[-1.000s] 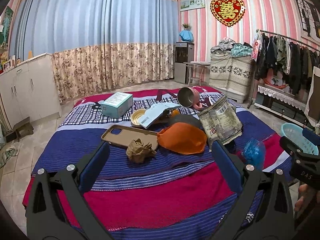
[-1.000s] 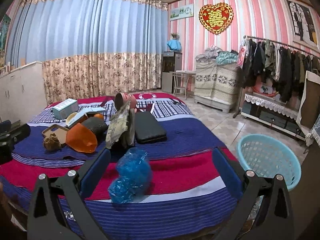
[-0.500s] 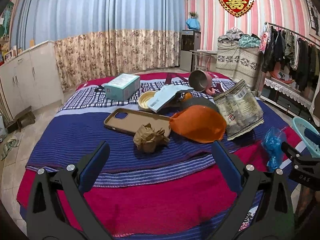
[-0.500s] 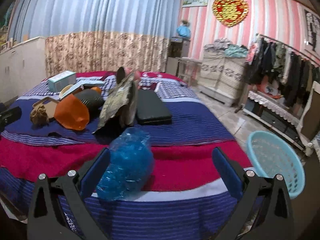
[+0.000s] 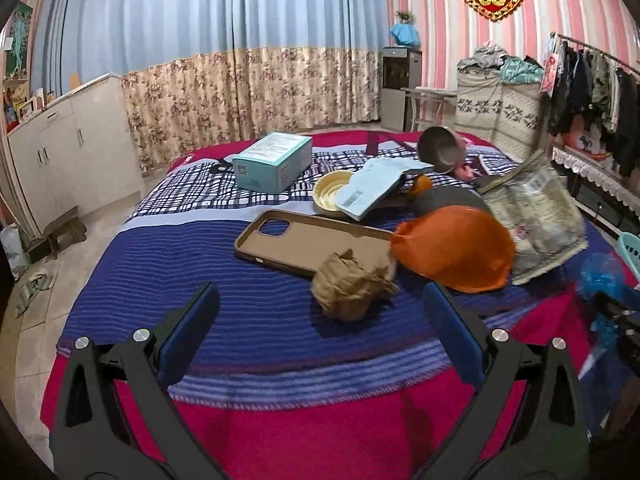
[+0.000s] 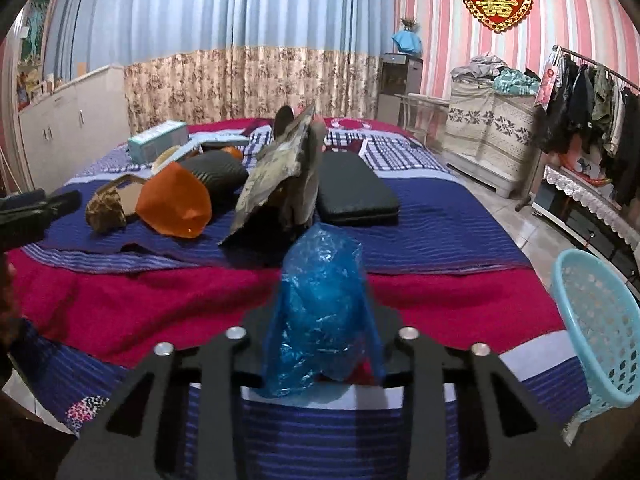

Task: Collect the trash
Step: 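Grasp the brown paper ball with left tool while right tool grasps the blue plastic bag, then carry both items to the blue wastebasket and open both tools to drop them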

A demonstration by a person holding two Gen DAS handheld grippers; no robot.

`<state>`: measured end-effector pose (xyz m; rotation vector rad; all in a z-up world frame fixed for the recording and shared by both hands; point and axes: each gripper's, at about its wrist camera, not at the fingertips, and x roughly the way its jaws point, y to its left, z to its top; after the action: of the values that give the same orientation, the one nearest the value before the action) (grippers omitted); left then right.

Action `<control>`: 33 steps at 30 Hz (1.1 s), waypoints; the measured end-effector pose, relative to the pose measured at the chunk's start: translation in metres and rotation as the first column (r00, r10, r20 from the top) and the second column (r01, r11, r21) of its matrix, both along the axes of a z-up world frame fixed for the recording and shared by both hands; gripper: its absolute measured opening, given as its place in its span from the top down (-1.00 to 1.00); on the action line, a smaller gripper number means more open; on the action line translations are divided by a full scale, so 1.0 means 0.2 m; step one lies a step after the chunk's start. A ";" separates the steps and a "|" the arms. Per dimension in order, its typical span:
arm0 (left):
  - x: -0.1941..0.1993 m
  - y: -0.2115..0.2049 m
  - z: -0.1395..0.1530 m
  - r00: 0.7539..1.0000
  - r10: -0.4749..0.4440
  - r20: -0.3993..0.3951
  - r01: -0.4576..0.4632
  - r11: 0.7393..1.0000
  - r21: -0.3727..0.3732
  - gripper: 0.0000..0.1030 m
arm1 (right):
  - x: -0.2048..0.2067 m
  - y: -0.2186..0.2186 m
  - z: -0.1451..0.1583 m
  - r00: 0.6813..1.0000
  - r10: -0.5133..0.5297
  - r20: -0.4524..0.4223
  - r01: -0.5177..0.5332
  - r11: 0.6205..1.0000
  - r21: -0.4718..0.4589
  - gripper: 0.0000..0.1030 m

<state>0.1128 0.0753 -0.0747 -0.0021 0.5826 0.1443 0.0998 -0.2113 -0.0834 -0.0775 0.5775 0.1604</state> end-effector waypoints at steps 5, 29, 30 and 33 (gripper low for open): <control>0.14 0.00 -0.06 0.997 -0.021 -0.076 0.021 1.000 0.003 -0.82 | 0.00 -0.05 0.05 0.999 -0.015 0.034 0.014 1.000 0.022 0.39; 0.10 -0.40 0.25 0.972 -0.234 0.032 0.233 0.972 0.018 0.16 | -0.17 -0.57 0.30 0.962 -0.217 0.166 0.213 0.976 0.039 0.42; 0.10 -0.46 0.28 0.965 -0.258 0.046 0.257 0.966 0.025 0.16 | -0.18 -0.62 0.32 0.956 -0.236 0.177 0.233 0.972 0.036 0.42; 0.12 -0.67 0.35 0.939 -0.336 0.073 0.335 0.942 0.029 0.16 | -0.21 -0.77 0.37 0.935 -0.291 0.201 0.291 0.956 0.032 0.42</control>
<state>0.1361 -0.0591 -0.0051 0.1069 0.4970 -0.1836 0.0582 -0.3647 -0.0092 -0.0053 0.3773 -0.1352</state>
